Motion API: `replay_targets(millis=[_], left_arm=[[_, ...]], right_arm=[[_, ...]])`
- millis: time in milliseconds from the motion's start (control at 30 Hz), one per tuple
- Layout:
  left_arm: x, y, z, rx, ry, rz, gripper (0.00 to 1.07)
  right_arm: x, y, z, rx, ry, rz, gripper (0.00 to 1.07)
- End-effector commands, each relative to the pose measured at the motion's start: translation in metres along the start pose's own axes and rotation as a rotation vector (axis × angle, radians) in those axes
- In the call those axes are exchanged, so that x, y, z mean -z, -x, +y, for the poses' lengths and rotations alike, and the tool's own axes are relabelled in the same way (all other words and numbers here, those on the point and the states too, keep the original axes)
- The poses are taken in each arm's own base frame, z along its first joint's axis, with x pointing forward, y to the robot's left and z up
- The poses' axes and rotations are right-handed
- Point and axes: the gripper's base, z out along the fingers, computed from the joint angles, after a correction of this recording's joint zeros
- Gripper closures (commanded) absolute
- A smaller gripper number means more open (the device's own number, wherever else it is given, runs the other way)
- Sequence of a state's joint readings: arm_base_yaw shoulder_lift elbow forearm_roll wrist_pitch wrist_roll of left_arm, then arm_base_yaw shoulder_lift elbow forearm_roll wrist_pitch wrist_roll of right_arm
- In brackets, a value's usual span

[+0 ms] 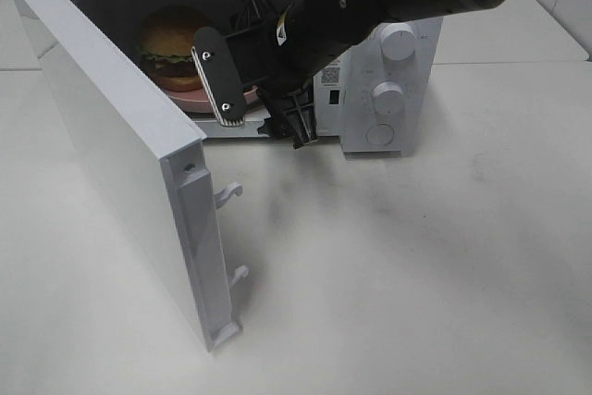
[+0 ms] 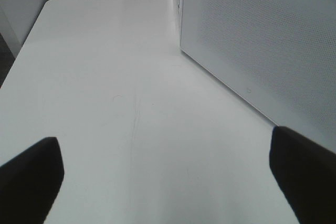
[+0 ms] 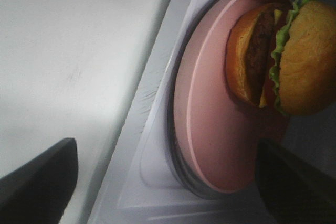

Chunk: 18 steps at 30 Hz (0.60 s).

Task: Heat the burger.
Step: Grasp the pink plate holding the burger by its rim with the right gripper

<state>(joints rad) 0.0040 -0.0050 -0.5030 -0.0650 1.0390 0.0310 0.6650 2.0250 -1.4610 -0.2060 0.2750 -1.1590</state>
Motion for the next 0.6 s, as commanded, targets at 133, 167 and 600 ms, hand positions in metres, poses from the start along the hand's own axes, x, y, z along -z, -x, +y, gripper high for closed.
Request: replay_targets(millis=[133,167,600], left_arm=[[0.002,-0.002,0.000,0.011,-0.002,-0.017,0.07],[0.002,-0.002,0.000,0.011,-0.002,-0.017,0.07],[0.002,-0.002,0.000,0.011,-0.002,-0.017,0.07]], right_arm=[[-0.022,0.006,-0.008,-0.043,-0.011,-0.006,0.22],[-0.022,0.006,-0.008,-0.043,-0.011,-0.006,0.22],[-0.060,0.009,-0.011,-0.054,0.037,0.018,0.25]])
